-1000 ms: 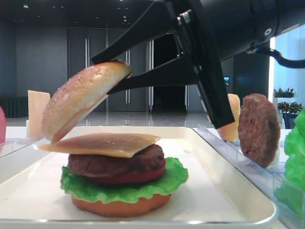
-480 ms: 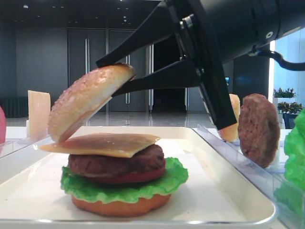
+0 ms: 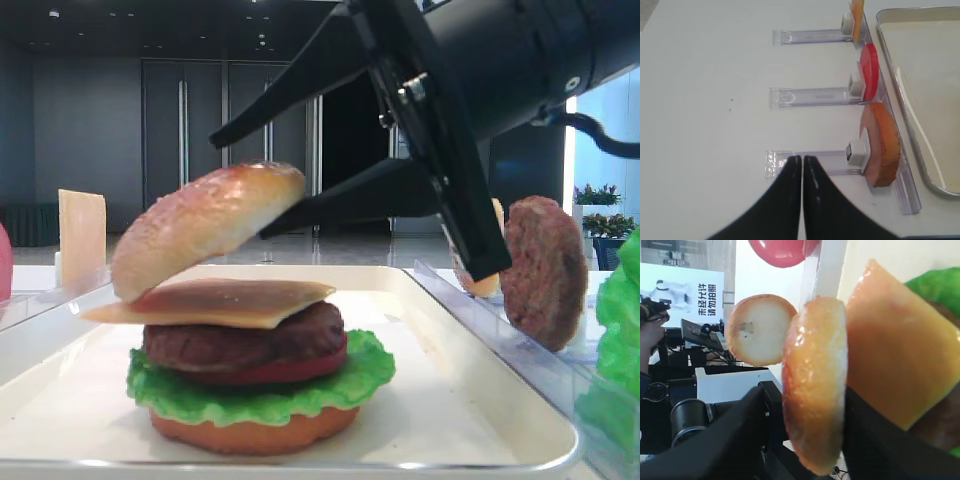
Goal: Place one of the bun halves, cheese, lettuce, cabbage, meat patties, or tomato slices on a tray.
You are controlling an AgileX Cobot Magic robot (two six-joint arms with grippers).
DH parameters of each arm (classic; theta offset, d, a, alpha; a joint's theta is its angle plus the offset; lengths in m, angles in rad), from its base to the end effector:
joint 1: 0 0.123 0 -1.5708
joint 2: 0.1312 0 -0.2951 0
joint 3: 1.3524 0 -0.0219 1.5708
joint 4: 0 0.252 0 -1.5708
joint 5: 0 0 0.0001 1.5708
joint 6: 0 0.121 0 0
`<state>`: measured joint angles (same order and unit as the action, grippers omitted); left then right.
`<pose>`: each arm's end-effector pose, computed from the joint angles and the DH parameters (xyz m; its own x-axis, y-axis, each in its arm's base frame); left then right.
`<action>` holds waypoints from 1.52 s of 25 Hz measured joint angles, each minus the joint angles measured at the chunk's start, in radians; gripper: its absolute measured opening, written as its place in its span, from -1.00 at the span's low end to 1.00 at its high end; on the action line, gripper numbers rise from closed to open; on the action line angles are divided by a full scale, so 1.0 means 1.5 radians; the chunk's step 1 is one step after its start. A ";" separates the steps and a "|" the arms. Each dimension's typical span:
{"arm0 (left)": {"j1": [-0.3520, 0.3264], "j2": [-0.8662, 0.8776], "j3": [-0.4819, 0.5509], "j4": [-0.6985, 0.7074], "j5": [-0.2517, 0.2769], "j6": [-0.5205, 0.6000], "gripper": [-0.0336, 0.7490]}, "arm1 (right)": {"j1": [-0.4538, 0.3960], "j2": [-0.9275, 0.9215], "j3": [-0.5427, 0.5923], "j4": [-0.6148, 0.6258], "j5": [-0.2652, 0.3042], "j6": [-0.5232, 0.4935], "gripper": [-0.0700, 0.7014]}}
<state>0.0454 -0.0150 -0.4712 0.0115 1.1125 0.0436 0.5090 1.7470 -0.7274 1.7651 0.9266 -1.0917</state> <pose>0.0104 0.0017 0.2501 -0.5148 0.0253 -0.8569 -0.0292 0.9985 0.0470 0.2291 0.2366 0.1678 -0.9808 -0.0400 -0.1910 -0.1913 0.3901 0.9007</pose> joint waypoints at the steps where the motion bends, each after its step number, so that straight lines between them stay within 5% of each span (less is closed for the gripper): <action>1: 0.000 0.000 0.000 0.000 0.000 0.000 -0.92 | -0.004 0.000 0.000 -0.004 -0.001 0.005 0.09; 10: 0.000 0.000 0.000 0.000 0.000 0.000 -0.92 | -0.034 -0.001 0.000 -0.074 -0.014 0.033 0.34; 25: 0.000 0.000 0.000 0.000 0.000 0.000 -0.92 | -0.098 -0.150 0.000 -0.233 -0.050 0.109 0.38; 38: 0.000 0.000 0.000 0.000 0.000 0.000 -0.92 | -0.337 -0.376 0.000 -0.622 -0.036 0.311 0.38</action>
<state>0.0454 -0.0150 -0.4712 0.0115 1.1125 0.0436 0.0030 1.1833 -0.7274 0.8327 0.8729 -0.6259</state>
